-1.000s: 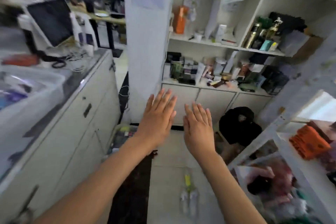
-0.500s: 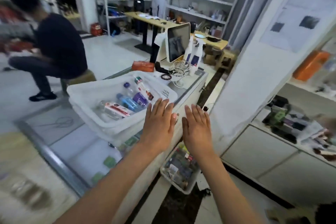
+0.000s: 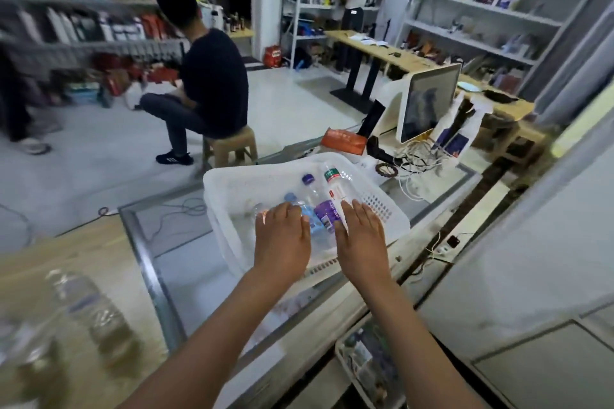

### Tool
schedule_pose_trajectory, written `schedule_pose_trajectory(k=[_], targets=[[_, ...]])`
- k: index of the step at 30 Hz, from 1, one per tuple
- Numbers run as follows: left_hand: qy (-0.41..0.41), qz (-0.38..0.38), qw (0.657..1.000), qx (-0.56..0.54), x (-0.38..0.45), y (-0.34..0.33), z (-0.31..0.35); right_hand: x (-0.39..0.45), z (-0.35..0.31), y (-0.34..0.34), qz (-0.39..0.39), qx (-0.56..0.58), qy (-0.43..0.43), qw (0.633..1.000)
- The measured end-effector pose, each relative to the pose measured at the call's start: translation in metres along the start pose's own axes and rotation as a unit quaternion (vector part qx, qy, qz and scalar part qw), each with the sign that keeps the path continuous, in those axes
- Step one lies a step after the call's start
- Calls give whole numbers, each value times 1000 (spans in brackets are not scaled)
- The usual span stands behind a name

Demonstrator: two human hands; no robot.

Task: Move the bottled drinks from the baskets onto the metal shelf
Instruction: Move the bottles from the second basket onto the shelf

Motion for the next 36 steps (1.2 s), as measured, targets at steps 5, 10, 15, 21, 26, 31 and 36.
schedule_pose_trajectory(k=[5,10,15,21,26,31,36], targets=[[136,-145,979,-35,24,-48,-19,46,26,-25,-46,35,-11,998],[300,-125,941,-98,45,-86,-44,88,60,-51,-111,18,-50,992],[367,-97,917,-124,47,-107,-45,116,73,-69,-136,-17,-69,988],[451,-75,881,-120,55,-121,-44,137,77,-81,-151,-86,-80,982],[498,-63,860,-88,51,-128,-43,139,82,-89,-162,-122,-85,976],[521,-34,840,-149,49,-133,-60,138,86,-89,-149,-97,-74,981],[495,-38,854,-156,52,-134,-66,126,93,-83,-84,-44,-62,994]])
Point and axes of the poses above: each hand's wrist, its own x-axis towards the middle knuckle, its own y-axis out of the back of the hand, z = x × y, the point moved 7 cm from there along x, towards the middle knuckle, and after that the axes turned 6 degrees about -y, right-handed, at the moved point
